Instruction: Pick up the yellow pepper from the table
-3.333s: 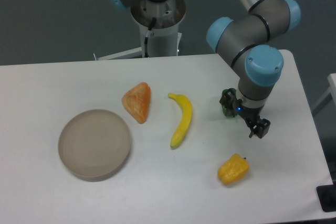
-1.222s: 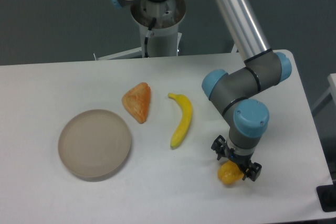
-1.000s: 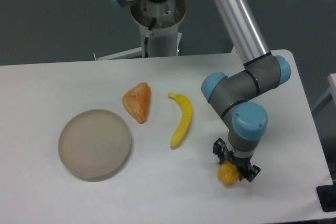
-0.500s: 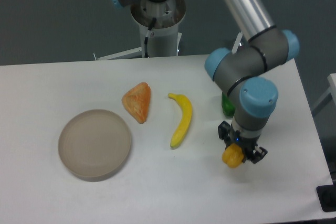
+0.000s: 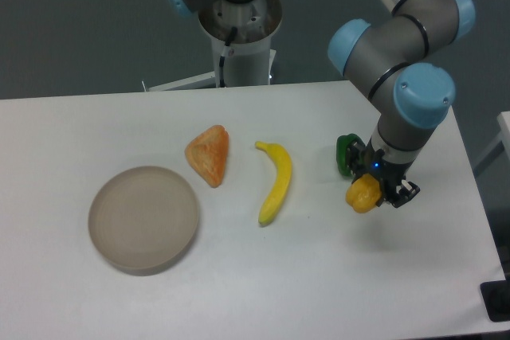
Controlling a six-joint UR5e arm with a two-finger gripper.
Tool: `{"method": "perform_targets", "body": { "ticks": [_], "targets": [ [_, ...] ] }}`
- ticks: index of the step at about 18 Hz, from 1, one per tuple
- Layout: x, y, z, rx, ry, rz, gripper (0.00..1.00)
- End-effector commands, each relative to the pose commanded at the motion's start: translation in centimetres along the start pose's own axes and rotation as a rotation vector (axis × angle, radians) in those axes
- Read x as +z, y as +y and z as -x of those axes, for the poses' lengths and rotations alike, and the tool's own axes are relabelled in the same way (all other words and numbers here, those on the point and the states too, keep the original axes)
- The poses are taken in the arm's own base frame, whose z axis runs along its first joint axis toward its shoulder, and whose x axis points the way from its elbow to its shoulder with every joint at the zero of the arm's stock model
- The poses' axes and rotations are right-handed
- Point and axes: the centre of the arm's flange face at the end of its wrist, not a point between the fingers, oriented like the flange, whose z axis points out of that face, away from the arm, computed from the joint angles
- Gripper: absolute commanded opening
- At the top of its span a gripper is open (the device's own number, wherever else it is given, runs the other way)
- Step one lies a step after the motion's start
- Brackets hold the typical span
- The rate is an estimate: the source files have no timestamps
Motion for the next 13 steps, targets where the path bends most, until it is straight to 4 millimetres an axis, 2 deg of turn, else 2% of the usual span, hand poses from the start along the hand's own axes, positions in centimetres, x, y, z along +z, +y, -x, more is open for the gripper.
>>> {"method": "perform_targets", "body": {
  "ticks": [3,9,13],
  "targets": [
    [0.77,-0.17,0.15,0.001,0.011,-0.005,0.06],
    [0.69,-0.04,0.24,-0.02,0.011,-0.011,0.01],
    [0.74,-0.83,0.11,-0.008,0.009,-0.011,0.0]
  ]
}}
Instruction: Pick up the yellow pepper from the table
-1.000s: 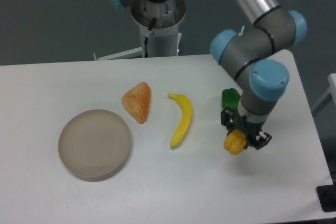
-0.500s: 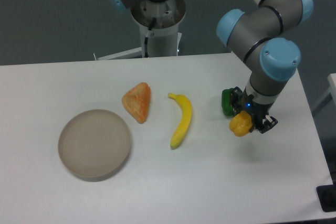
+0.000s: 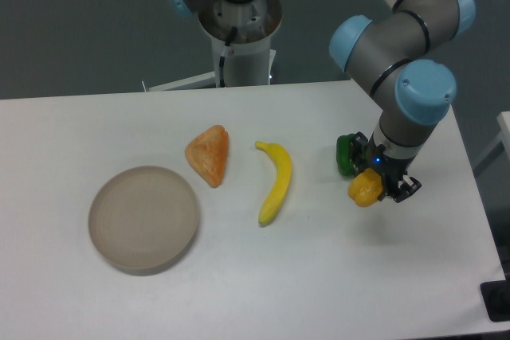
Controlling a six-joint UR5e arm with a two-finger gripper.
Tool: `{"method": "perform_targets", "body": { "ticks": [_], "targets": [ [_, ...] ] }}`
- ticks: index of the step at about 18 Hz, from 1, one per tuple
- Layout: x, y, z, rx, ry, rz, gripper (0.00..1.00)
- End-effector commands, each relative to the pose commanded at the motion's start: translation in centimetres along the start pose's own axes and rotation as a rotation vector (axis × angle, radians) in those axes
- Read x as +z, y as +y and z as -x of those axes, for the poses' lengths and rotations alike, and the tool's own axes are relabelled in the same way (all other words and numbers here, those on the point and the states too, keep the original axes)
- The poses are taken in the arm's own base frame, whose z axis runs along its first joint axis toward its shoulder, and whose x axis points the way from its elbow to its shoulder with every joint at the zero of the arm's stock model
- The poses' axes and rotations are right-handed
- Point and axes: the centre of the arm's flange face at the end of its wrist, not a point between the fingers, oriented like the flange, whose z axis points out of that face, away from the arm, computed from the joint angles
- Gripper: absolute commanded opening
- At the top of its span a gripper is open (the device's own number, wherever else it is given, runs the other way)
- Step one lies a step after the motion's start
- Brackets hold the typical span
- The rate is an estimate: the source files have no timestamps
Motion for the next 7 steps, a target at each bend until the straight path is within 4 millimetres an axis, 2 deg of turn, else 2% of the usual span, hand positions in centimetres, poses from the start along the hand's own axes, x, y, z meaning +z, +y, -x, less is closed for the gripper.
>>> {"method": "perform_targets", "body": {
  "ticks": [7],
  "targets": [
    [0.17,-0.24,-0.1,0.012,-0.001,-0.005,0.0]
  ]
}}
